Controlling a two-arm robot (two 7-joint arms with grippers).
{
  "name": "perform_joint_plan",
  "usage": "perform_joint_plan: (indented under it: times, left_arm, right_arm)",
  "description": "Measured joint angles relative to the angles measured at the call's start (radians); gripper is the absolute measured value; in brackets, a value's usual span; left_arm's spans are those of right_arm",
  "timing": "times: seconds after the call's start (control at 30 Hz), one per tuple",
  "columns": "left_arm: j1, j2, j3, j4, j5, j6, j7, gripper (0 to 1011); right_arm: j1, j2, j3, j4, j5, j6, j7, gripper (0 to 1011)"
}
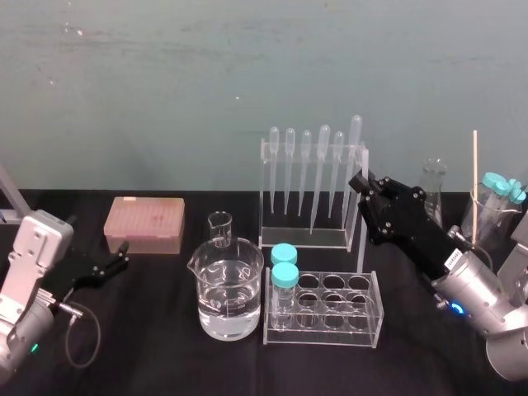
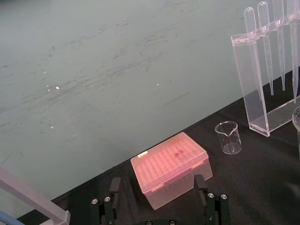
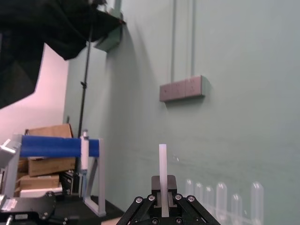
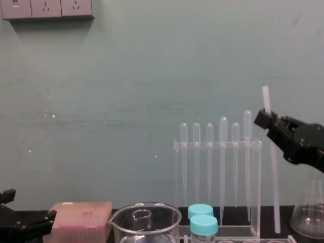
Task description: Pick up the stirring rod with one hand, then place it down.
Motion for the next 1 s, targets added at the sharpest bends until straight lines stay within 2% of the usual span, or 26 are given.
perform_joint_plan:
  times: [1.0]
  left_arm:
    - [0.000, 0.000, 0.000, 0.000, 0.000, 0.000, 0.000, 1000]
  right_arm:
    - [0.004, 0.001, -0.004, -0.003, 0.002, -0.006, 0.004, 69]
